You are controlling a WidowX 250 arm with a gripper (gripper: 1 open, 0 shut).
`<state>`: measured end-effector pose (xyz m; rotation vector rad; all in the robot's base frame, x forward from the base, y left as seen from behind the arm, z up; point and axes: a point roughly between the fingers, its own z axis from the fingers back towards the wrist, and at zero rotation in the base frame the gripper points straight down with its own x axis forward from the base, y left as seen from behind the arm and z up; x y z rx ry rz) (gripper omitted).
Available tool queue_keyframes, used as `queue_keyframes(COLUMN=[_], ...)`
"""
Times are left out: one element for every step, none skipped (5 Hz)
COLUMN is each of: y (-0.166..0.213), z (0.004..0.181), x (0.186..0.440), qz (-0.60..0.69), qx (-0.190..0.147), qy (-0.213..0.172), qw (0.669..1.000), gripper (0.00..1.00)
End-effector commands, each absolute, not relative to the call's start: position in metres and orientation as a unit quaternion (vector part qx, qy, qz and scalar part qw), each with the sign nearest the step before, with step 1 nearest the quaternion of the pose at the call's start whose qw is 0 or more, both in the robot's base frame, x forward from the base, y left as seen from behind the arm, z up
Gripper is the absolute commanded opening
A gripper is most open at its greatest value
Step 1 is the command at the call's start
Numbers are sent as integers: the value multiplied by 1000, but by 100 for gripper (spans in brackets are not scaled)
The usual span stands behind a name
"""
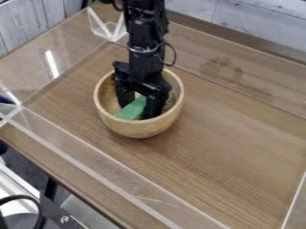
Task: Remove the green block from inside the brown bowl and put it on the table
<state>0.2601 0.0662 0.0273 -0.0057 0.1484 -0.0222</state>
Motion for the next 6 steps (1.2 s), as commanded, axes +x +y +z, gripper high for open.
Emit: queue_keyframes(y=[69, 67, 63, 60, 52, 40], z=[29, 39, 50, 61, 78, 94], x=[266, 267, 268, 270, 270, 270], qz=[-11, -12, -16, -19, -28, -39], qx=[2, 1, -2, -5, -7, -13], qy=[60, 50, 38, 27, 9, -6], qw=[998, 999, 999, 999, 1000, 999], gripper=[0, 0, 0, 0, 0, 0])
